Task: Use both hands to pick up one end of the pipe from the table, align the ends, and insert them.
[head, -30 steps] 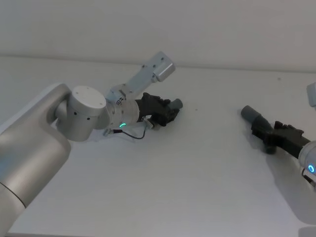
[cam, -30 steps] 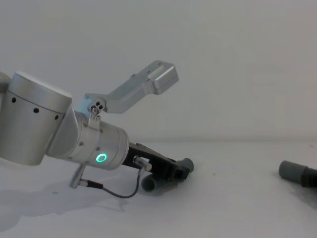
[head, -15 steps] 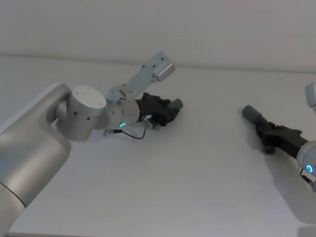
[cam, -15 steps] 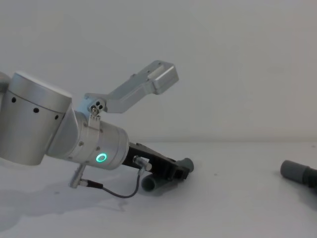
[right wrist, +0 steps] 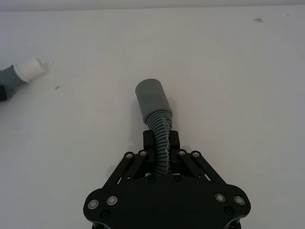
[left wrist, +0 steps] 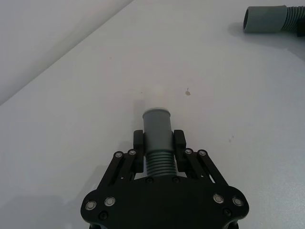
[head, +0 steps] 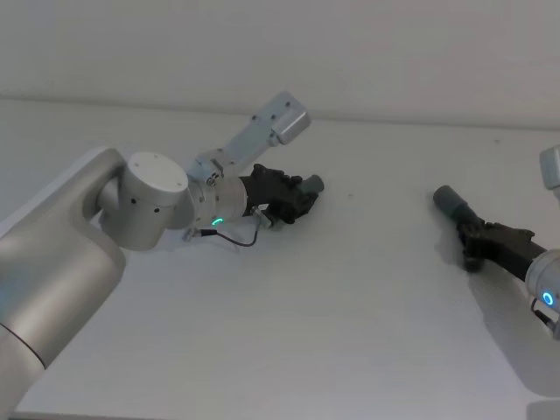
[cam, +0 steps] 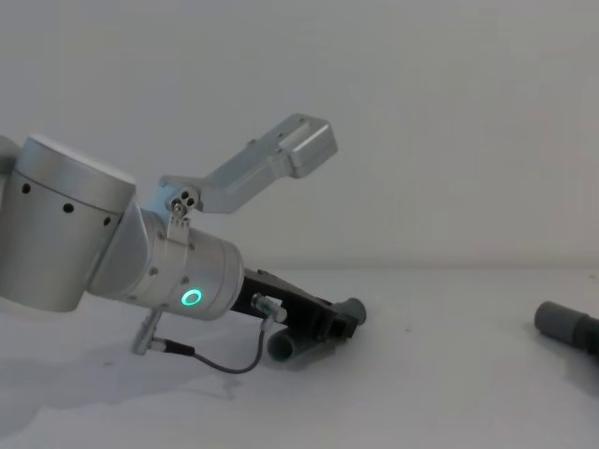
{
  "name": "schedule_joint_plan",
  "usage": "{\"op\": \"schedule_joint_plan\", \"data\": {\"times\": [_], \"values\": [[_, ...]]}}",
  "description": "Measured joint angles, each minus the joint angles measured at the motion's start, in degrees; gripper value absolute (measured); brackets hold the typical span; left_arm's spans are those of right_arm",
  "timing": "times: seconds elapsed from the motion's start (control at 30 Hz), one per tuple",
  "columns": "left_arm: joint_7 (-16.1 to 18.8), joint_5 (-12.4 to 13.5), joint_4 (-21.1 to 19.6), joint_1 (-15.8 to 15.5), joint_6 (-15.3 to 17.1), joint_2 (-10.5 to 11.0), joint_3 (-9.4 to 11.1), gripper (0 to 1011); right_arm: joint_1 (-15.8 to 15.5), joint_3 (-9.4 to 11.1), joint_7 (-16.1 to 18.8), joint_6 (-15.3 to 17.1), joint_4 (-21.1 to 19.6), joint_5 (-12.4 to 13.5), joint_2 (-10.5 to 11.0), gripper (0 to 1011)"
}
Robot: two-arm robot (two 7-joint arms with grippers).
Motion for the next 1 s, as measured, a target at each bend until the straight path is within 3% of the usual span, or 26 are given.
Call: {"op": "schedule_joint_plan", "data": {"times": [1.0], "values": [[0.0, 0.0, 0.0, 0.0, 0.0, 0.0, 0.0, 356, 0.0, 0.0, 0.0, 0.0, 0.1, 0.0, 0.0, 171]]}}
